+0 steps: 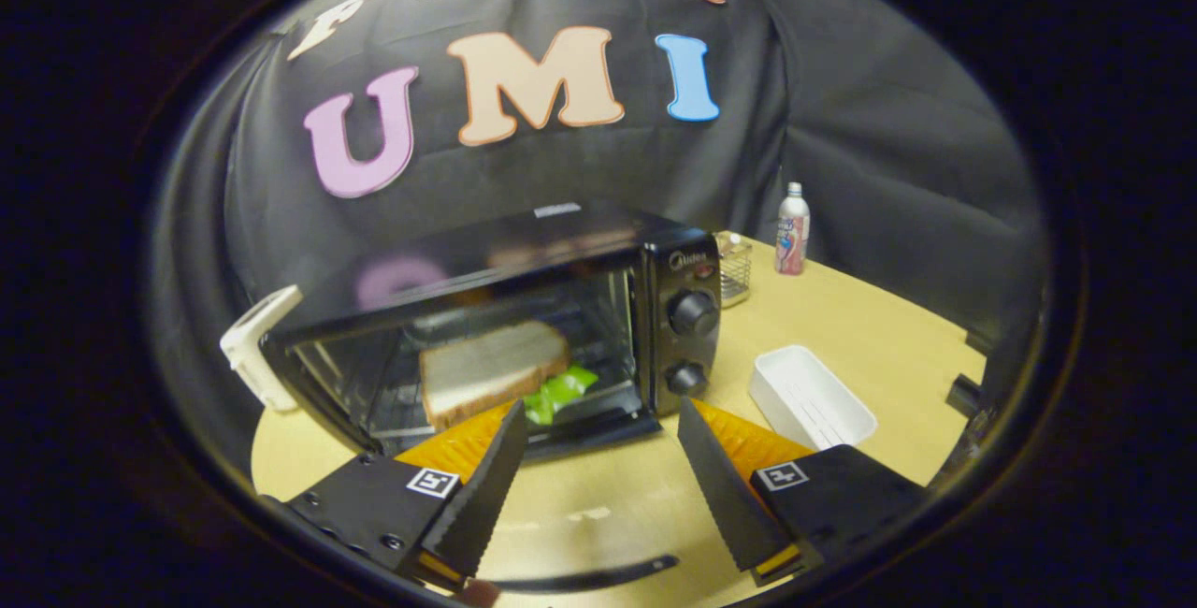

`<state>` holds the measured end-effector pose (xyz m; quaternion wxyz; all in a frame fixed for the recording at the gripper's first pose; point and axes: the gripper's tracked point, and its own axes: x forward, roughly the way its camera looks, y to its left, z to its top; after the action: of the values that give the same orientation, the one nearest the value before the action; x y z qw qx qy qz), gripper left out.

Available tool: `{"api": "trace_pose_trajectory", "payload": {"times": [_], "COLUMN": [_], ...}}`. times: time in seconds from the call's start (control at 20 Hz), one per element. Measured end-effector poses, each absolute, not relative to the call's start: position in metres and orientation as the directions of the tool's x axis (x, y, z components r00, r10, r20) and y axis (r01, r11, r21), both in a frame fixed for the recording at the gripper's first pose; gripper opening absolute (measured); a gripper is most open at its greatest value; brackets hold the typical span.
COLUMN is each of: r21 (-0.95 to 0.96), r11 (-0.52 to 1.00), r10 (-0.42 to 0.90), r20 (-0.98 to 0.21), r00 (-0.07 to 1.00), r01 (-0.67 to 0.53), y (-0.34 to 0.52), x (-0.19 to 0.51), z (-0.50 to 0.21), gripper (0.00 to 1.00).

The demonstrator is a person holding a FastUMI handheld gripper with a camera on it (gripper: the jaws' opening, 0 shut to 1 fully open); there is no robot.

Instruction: Open the toaster oven, put the food inside, and close the toaster oven door.

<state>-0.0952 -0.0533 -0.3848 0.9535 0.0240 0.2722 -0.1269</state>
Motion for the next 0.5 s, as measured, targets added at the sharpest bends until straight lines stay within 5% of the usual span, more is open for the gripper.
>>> {"api": "trace_pose_trajectory", "payload": {"times": [0.5], "r21": [-0.196], "r11": [0.966], "r10": [-0.259], "r20": [-0.677], "r00": [0.688], "r01": [0.171], "y": [-0.041], "x": [-0.204], "z": [-0.409], "gripper": [1.0]}}
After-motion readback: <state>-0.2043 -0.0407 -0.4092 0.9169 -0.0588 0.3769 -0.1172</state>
